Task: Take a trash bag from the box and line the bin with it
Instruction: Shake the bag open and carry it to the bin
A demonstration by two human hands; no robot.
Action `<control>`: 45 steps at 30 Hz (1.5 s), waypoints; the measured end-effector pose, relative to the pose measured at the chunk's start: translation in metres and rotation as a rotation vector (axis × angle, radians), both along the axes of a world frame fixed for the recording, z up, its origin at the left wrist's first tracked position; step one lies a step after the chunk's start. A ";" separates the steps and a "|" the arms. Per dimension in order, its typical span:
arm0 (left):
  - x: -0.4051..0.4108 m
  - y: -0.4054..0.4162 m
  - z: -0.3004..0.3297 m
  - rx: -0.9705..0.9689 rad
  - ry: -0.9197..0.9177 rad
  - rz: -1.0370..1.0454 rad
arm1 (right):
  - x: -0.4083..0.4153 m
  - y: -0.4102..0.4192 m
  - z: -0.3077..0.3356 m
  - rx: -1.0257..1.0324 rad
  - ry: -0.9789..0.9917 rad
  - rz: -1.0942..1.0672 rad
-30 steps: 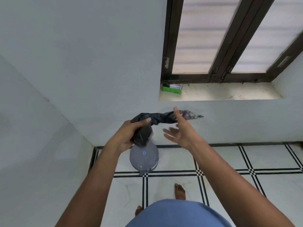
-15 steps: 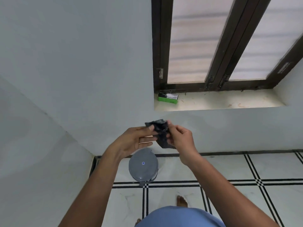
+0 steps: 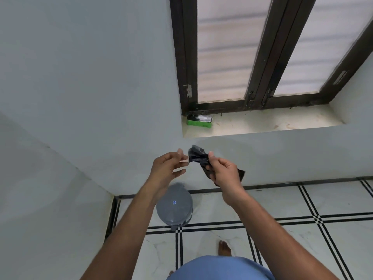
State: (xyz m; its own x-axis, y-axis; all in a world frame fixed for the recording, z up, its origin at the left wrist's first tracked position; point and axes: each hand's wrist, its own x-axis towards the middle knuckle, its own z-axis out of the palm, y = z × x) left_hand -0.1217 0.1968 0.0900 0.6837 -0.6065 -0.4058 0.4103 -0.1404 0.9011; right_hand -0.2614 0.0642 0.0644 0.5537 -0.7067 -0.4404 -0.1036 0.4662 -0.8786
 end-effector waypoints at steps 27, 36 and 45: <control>0.001 0.012 0.002 0.205 -0.445 -0.095 | 0.017 0.012 0.016 0.015 -0.124 0.187; 0.042 0.038 -0.013 -0.124 0.340 0.430 | 0.012 -0.014 -0.009 0.401 -0.070 -0.100; 0.029 0.035 0.002 0.065 0.224 -0.057 | 0.007 0.000 0.014 -0.592 0.423 0.622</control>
